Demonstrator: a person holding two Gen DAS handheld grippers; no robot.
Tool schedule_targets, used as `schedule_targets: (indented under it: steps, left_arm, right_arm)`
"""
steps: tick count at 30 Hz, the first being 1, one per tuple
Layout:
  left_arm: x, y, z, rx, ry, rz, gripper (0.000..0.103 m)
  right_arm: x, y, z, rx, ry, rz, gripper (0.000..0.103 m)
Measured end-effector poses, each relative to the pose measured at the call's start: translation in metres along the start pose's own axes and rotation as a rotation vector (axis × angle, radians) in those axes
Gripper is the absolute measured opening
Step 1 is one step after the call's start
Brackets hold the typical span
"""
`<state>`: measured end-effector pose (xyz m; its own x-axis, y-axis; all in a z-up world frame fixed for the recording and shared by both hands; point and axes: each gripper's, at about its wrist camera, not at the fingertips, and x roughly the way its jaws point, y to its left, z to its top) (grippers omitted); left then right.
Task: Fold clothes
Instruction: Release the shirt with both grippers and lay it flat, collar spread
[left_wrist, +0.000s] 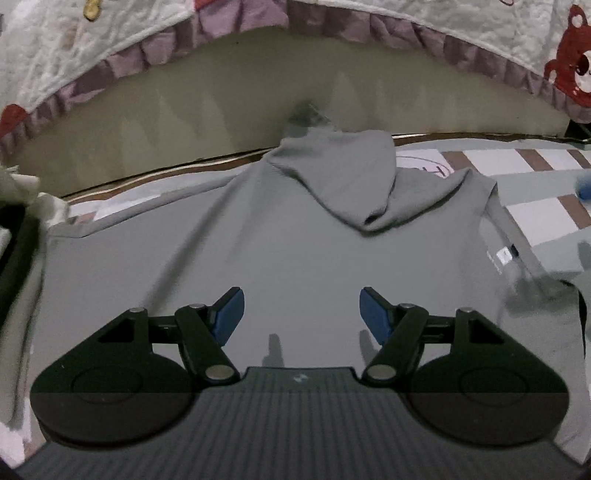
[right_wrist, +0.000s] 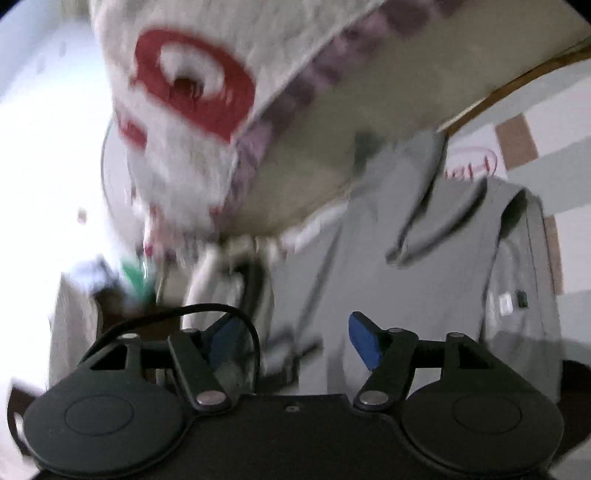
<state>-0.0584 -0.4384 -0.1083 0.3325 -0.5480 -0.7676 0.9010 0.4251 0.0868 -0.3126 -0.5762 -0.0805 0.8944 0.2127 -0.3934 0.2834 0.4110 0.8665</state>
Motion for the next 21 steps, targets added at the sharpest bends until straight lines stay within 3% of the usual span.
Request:
schedule_targets:
  steps: [3,5,8,12,15,17,18,21]
  left_arm:
    - [0.004,0.004,0.004,-0.032,0.002,-0.031,0.069]
    - [0.006,0.005,0.001,-0.027,-0.001,-0.044,0.069]
    - [0.015,0.005,-0.005,-0.011,0.011,-0.011,0.069]
    - [0.018,0.010,-0.015,-0.061,0.033,-0.033,0.069]
    - [0.015,0.010,-0.021,-0.067,0.040,-0.050,0.069]
    - [0.004,0.011,-0.025,-0.117,0.046,-0.108,0.069]
    - [-0.006,0.011,-0.028,-0.165,0.050,-0.187,0.069]
    - [-0.039,0.006,-0.036,-0.285,0.044,-0.419,0.069]
  right_arm:
    - [0.002,0.000,-0.005,-0.156,0.150,-0.108,0.073]
    - [0.009,0.005,-0.021,-0.365,0.252,-0.195,0.072]
    - [0.027,0.007,-0.043,-0.580,0.397,-0.320,0.072]
    - [0.035,-0.014,-0.045,-0.622,0.491,-0.464,0.072]
    - [0.020,-0.026,-0.036,-0.491,0.457,-0.418,0.073]
    - [0.010,-0.032,-0.031,-0.408,0.431,-0.380,0.073]
    - [0.002,-0.023,-0.030,-0.411,0.397,-0.305,0.073]
    - [-0.008,0.007,-0.032,-0.501,0.331,-0.203,0.073]
